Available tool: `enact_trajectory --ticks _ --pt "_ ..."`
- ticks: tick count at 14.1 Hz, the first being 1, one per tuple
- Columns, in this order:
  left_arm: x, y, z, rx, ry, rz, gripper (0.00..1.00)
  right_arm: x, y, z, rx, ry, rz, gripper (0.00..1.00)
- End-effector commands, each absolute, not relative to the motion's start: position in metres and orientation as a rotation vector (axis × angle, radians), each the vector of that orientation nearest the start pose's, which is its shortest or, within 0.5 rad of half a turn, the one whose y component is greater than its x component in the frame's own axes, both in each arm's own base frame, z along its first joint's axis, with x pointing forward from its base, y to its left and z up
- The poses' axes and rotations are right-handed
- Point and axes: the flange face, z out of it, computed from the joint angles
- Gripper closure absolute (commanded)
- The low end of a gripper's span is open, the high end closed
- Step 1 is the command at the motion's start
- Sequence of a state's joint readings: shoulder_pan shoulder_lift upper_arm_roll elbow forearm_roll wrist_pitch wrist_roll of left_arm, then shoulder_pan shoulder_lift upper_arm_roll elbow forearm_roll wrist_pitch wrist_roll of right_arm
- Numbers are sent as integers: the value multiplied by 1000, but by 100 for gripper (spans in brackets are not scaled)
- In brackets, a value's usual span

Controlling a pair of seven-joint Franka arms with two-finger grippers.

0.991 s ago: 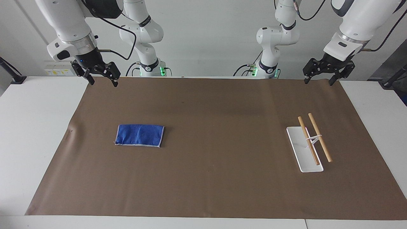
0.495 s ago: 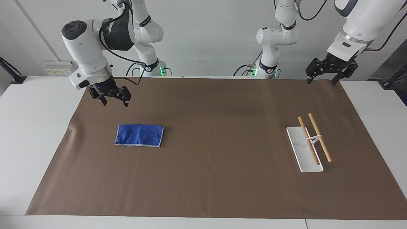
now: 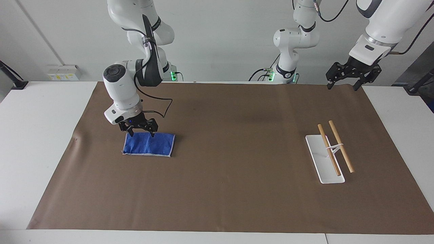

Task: Right arm passes towel to left arm to hang
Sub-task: 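Reach the right gripper down onto the blue towel's near edge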

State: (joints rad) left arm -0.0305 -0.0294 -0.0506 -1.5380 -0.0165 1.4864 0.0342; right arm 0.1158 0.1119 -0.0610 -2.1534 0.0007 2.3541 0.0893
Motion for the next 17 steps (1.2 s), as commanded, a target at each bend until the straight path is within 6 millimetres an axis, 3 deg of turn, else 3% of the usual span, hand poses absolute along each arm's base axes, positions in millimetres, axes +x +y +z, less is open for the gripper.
enact_trajectory --ticks 1,6,12,13,16,17 --pt "525 -43 651 -3131 180 46 0 555 29 330 -3135 32 -191 0" --pt "526 -42 651 -3131 178 46 0 560 27 300 -3132 25 -212 0" --pt "525 -43 651 -3131 180 46 0 557 23 283 -3127 33 -217 0" --pt "526 -42 651 -3131 178 46 0 556 23 282 -3127 33 -214 20" --pt "526 -42 651 -3131 178 46 0 555 23 280 -3123 63 -206 100" --pt "525 -43 651 -3131 180 46 0 555 24 281 -3104 94 -201 100"
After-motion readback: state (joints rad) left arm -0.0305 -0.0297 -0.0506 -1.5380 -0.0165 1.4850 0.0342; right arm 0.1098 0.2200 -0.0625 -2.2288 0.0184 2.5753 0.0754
